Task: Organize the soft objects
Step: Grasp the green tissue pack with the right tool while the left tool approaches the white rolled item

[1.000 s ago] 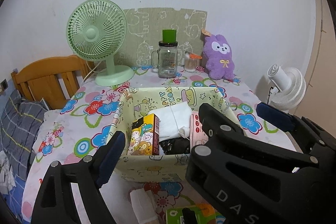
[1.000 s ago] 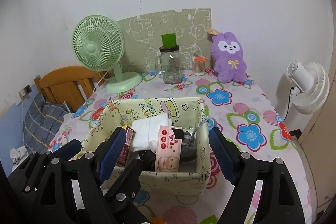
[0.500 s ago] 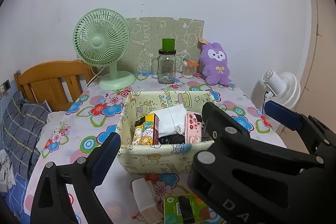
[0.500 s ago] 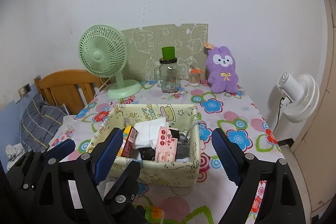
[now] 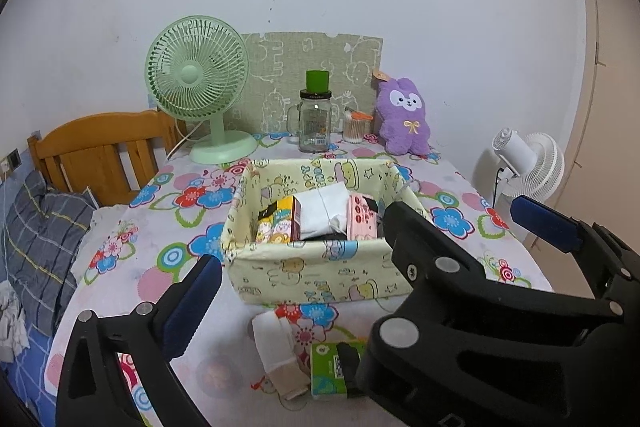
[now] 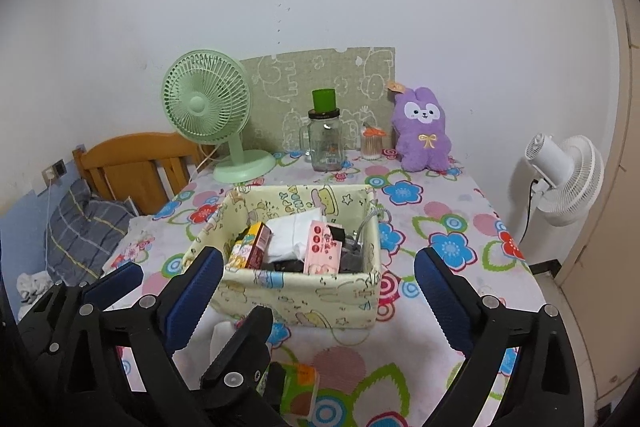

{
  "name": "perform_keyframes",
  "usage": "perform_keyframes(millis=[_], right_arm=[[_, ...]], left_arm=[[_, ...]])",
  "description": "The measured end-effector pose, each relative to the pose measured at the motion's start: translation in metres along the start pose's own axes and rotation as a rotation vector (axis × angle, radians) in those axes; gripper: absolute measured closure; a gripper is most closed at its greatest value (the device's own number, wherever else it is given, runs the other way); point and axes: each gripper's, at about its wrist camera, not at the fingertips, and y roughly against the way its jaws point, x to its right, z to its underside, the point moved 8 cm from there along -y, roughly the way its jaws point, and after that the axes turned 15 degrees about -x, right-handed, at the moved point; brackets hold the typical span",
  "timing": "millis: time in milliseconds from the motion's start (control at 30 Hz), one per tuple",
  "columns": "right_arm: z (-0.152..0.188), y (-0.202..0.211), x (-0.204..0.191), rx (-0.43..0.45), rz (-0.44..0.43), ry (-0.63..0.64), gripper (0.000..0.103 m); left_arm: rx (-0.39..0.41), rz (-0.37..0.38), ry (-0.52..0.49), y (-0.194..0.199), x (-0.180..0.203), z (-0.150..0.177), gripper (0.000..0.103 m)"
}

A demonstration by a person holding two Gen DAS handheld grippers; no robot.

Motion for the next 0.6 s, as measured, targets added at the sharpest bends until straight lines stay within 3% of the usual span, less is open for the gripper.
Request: perform_keyframes(millis=[600], right_arm=[[0.039, -0.014, -0.005, -0.051, 0.017, -0.011, 0.003]], left_arm=[[-0.052, -0.027, -0.008, -0.014, -0.009, 0.038, 0.000]])
